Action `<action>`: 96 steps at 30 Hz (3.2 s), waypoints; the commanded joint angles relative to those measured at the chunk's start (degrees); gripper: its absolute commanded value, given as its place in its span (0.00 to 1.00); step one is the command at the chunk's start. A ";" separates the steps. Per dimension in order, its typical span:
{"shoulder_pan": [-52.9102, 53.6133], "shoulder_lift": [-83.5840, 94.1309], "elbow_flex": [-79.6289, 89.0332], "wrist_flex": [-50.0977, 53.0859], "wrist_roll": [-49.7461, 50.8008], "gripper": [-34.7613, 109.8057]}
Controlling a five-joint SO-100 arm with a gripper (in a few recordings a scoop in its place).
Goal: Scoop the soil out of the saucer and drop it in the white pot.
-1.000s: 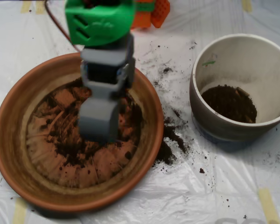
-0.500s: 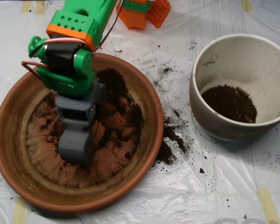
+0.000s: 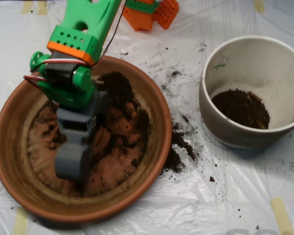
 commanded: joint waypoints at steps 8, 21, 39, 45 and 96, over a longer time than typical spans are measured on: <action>5.27 -10.20 -18.11 8.70 -2.11 0.53; 4.75 11.16 13.62 -5.45 -5.10 0.46; -2.29 29.62 36.83 -12.22 -6.86 0.27; -4.39 31.38 39.11 -11.34 -7.91 0.26; -40.43 42.10 -5.01 12.30 4.48 0.24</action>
